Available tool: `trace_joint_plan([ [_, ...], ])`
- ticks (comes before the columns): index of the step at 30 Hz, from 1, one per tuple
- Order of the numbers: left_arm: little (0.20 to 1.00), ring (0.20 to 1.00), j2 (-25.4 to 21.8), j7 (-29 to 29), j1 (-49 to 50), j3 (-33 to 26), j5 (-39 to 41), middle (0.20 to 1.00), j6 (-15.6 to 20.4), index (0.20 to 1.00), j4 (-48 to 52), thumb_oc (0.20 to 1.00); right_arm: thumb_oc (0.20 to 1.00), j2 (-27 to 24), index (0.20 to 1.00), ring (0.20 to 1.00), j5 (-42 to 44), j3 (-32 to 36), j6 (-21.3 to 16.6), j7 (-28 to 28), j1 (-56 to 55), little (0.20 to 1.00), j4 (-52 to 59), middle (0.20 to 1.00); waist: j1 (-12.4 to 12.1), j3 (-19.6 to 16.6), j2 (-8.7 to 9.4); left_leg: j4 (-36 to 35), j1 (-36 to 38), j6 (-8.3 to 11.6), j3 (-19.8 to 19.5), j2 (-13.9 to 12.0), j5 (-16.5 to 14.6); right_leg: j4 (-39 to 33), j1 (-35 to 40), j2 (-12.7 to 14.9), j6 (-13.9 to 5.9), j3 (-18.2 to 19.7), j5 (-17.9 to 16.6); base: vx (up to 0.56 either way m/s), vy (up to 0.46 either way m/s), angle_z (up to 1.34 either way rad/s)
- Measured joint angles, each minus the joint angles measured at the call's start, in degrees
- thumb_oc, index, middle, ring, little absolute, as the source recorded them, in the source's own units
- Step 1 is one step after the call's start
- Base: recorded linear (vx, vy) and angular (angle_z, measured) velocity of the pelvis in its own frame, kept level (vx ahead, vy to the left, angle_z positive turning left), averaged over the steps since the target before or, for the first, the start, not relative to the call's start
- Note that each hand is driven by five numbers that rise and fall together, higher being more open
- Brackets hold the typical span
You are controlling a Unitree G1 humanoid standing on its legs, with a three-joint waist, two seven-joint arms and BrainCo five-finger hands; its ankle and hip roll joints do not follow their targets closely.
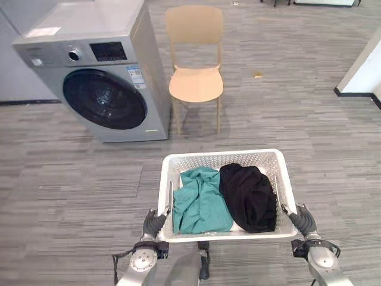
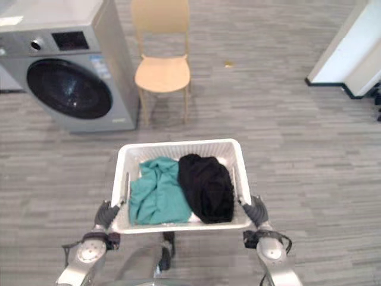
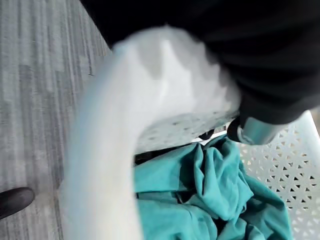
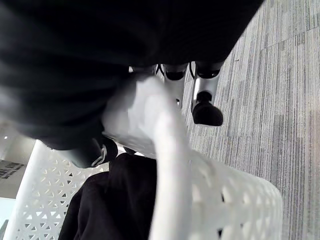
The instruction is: Grab the laundry basket,head to the washer,open it,put in the laundry and shut it.
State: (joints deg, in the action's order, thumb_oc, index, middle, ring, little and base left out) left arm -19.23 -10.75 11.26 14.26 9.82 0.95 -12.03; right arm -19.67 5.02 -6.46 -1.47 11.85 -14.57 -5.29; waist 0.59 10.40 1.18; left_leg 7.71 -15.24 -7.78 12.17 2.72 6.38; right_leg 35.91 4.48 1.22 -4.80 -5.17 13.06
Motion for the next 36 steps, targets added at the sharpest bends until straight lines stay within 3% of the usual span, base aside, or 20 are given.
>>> trace_joint_plan([
  [2, 0.200, 0.200, -1.29, 0.02, -0.75, -0.05, -0.02, 0.200, -0.18, 0.200, 0.40, 0.200, 0.200, 0.81, 0.200, 0.200, -0.01, -0.56, 0.17, 0.29, -0.98, 0.200, 0.40, 0.200, 0.85, -0.39, 2.21, -2.81, 5.64, -0.73, -0.96, 3.00, -3.31, 8.90, -5.45, 3.75, -0.34, -0.02, 0.03, 0.48, 0.206, 0.04],
  [4, 0.200, 0.200, -1.48, -0.02, -2.64, 0.02, -0.02, 0.200, -0.16, 0.200, 0.51, 0.200, 0.200, 0.62, 0.200, 0.200, 0.02, -0.20, 0.16, 0.31, -0.52, 0.200, 0.55, 0.200, 1.37, 0.27, 0.79, -7.33, 12.27, -0.85, -2.42, 3.61, -4.18, 12.65, -13.57, 5.83, 1.59, -2.73, 1.83, 0.40, 0.076, 0.17],
  [6, 0.200, 0.200, -2.29, -0.15, -3.57, -0.22, 0.00, 0.200, -0.11, 0.200, 0.39, 0.200, 0.200, 0.76, 0.200, 0.200, 0.06, -0.41, 0.06, 0.35, 0.21, 0.200, 0.82, 0.200, 2.13, 0.45, 0.49, -8.90, 16.46, 0.33, -3.45, 3.48, -4.73, 5.56, -19.62, 5.67, 1.66, -4.23, 1.69, 0.43, 0.012, 0.51],
  [7, 0.200, 0.200, -2.13, -0.15, -4.01, -0.24, 0.01, 0.200, 0.17, 0.200, 0.43, 0.200, 0.200, 0.47, 0.200, 0.200, 0.07, -0.45, 0.04, 0.35, 0.40, 0.200, 0.83, 0.200, 2.55, 0.43, -0.11, -9.24, 18.28, 3.06, -3.96, 2.96, -7.42, -1.76, -21.37, 5.09, 0.95, -5.28, 1.15, 0.31, -0.023, 0.47],
  [10, 0.200, 0.200, -2.21, -0.01, -2.45, -0.42, 0.12, 0.200, 0.99, 0.200, 0.13, 0.200, 0.200, 0.56, 0.200, 0.200, 0.08, -0.89, 0.07, 0.09, 1.75, 0.200, -0.82, 0.200, 2.82, 0.85, 0.69, -10.71, 26.02, 2.61, -4.70, 2.89, -9.15, -25.92, -25.03, 3.59, 1.51, -7.54, -7.75, 0.53, -0.066, 0.81],
  [13, 0.200, 0.200, -1.90, -0.04, -1.52, -0.64, 0.08, 0.200, 1.14, 0.200, 0.13, 0.200, 0.200, 0.54, 0.200, 0.200, 0.13, -0.89, -0.11, -0.38, 2.21, 0.200, -1.38, 0.200, 3.29, 0.34, 0.19, -10.93, 28.78, 4.19, -4.83, 1.43, -13.51, -35.22, -25.39, 2.31, -0.66, -9.74, -10.66, 0.41, -0.056, 0.63],
  [15, 0.200, 0.200, -1.61, -0.02, 0.62, -0.81, 0.09, 0.200, 1.13, 0.200, -0.27, 0.200, 0.200, 0.77, 0.200, 0.200, 0.03, -1.44, 0.02, -1.12, 2.79, 0.200, -2.82, 0.200, 2.31, 0.07, 1.67, -10.96, 34.57, 7.47, -5.11, 1.88, -16.53, -35.84, -24.08, 2.69, 1.47, -13.04, -10.63, 0.45, -0.077, 0.30],
  [16, 0.200, 0.200, -0.93, -0.02, 1.08, -0.81, 0.09, 0.200, 1.09, 0.200, -0.43, 0.200, 0.200, 0.47, 0.200, 0.200, 0.02, -1.39, 0.02, -1.18, 2.55, 0.200, -2.93, 0.200, 2.47, 0.15, 1.19, -10.66, 36.10, 7.94, -5.27, 1.53, -17.37, -34.87, -23.33, 2.47, 2.98, -12.54, -12.93, 0.34, -0.100, 0.10],
  [17, 0.200, 0.200, 0.93, -0.21, 1.84, -1.14, 0.05, 0.200, 1.06, 0.200, -0.30, 0.200, 0.200, -0.09, 0.200, 0.200, 0.03, -1.14, 0.05, -1.26, 2.78, 0.200, -4.00, 0.200, 2.17, 0.09, -1.15, -7.41, 37.23, 9.41, -5.04, -0.47, -18.27, -30.07, -23.23, 0.65, 6.39, -11.89, -17.72, 0.65, -0.219, 0.08],
  [18, 0.200, 0.200, 0.73, -0.23, 1.76, -1.17, 0.04, 0.200, 1.07, 0.200, -0.27, 0.200, 0.200, -0.13, 0.200, 0.200, 0.03, -1.14, 0.00, -1.53, 2.50, 0.200, -3.58, 0.200, 2.36, 0.04, -0.79, -4.50, 36.61, 9.71, -5.45, -0.90, -18.03, -28.93, -23.03, 0.44, 9.61, -10.84, -20.04, 0.73, -0.344, 0.02],
  [19, 0.200, 0.200, 1.72, -0.29, 1.43, -1.11, -0.04, 0.200, 1.00, 0.200, -0.24, 0.200, 0.200, -0.21, 0.200, 0.200, 0.06, -0.57, -0.01, -1.81, 3.32, 0.200, -4.66, 0.200, 2.85, 0.10, -1.87, -1.32, 37.79, 11.63, -8.56, -3.58, -16.15, -21.71, -22.73, -1.15, 11.76, -10.48, -16.93, 0.57, -0.290, 0.09],
  [21, 0.200, 0.200, 1.58, -0.41, 0.58, -1.03, -0.16, 0.200, 0.99, 0.200, -1.04, 0.200, 0.200, 0.69, 0.200, 0.200, 0.09, -0.29, -0.06, -1.75, 3.60, 0.200, -5.78, 0.200, 3.85, -0.12, -0.85, 5.13, 36.50, 14.56, -11.23, -4.51, -12.79, -17.63, -21.61, -0.87, 12.42, -10.67, -11.96, 0.31, -0.221, 0.28],
  [22, 0.200, 0.200, 1.48, -0.33, -0.25, -0.54, -0.17, 0.200, 0.98, 0.200, -2.15, 0.200, 0.200, 0.36, 0.200, 0.200, 0.10, -0.10, -0.14, -1.70, 3.05, 0.200, -5.36, 0.200, 4.00, -0.73, 0.13, 17.87, 30.41, 15.87, -11.10, -4.89, -11.02, -19.17, -19.52, -0.70, 12.34, -10.74, -11.43, 0.32, -0.247, 0.19],
  [24, 0.200, 0.200, 0.90, -0.25, -1.65, -0.48, -0.14, 0.200, 1.17, 0.200, -1.41, 0.200, 0.200, -0.94, 0.200, 0.200, 0.22, -0.15, -0.80, -1.70, 3.98, 0.200, -4.06, 0.200, 3.88, -0.47, 0.74, 29.78, 20.96, 14.13, -9.37, -5.71, -12.46, -22.76, -17.22, -1.62, 12.89, -10.24, -11.62, 0.17, -0.121, -0.12],
  [25, 0.200, 0.200, 0.61, -0.25, -2.17, -0.69, 0.00, 0.200, 1.17, 0.200, -1.35, 0.200, 0.200, -1.01, 0.200, 0.200, 0.28, -0.31, -0.75, -1.59, 4.85, 0.200, -3.96, 0.200, 3.51, -0.03, 1.52, 31.34, 16.47, 13.02, -7.98, -6.10, -14.45, -24.73, -15.13, -1.96, 13.20, -9.99, -12.83, 0.17, -0.041, -0.22],
  [27, 0.200, 0.200, 0.34, -0.06, -2.07, -0.77, 0.14, 0.200, 1.19, 0.200, -1.25, 0.200, 0.200, -1.20, 0.200, 0.200, 0.34, -0.45, -0.76, -1.13, 5.50, 0.200, -3.78, 0.200, 3.35, 0.63, 2.24, 28.45, 10.41, 12.38, -7.63, -6.04, -16.93, -28.34, -10.75, -2.28, 13.36, -8.90, -12.95, 0.33, -0.014, -0.24],
  [30, 0.200, 0.200, 0.39, 0.04, -2.74, -0.61, 0.13, 0.200, 1.19, 0.200, -1.20, 0.200, 0.200, -1.31, 0.200, 0.200, 0.55, -0.43, -0.77, -0.47, 5.15, 0.200, -3.39, 0.200, 2.93, 1.22, 2.12, 14.27, 7.15, 11.76, -6.39, -6.06, -16.75, -32.70, -5.66, -2.30, 12.47, -8.16, -12.55, 0.24, 0.047, -0.16],
  [31, 0.200, 0.200, 0.63, 0.04, -3.00, -0.54, 0.12, 0.200, 1.19, 0.200, -1.08, 0.200, 0.200, -1.80, 0.200, 0.200, 0.65, -0.45, -0.77, -0.44, 4.77, 0.200, -3.29, 0.200, 2.84, 1.66, 1.65, 5.69, 5.86, 11.16, -6.38, -6.12, -13.48, -34.62, -3.78, -2.71, 12.08, -8.24, -12.67, 0.20, 0.053, -0.16],
  [32, 0.200, 0.200, 0.60, 0.03, -2.67, -0.53, 0.11, 0.200, 1.17, 0.200, -1.10, 0.200, 0.200, -1.70, 0.200, 0.200, 0.65, -0.62, -0.78, -0.35, 4.73, 0.200, -3.29, 0.200, 2.42, 1.53, 1.07, 4.14, 4.72, 10.93, -6.46, -6.22, -11.84, -35.54, -2.68, -3.14, 10.87, -7.55, -11.62, 0.38, 0.122, -0.26],
  [36, 0.200, 0.200, 1.26, -0.02, -2.55, -0.49, 0.11, 0.200, 1.08, 0.200, -1.72, 0.200, 0.200, -1.73, 0.200, 0.200, 0.64, -0.71, -0.72, 0.01, 4.31, 0.200, -3.70, 0.200, 1.60, 2.41, -0.07, -4.84, 1.57, 11.35, -6.63, -5.98, -4.41, -40.41, 2.37, -3.70, 10.04, -5.99, -12.40, 0.30, 0.155, -0.15],
])
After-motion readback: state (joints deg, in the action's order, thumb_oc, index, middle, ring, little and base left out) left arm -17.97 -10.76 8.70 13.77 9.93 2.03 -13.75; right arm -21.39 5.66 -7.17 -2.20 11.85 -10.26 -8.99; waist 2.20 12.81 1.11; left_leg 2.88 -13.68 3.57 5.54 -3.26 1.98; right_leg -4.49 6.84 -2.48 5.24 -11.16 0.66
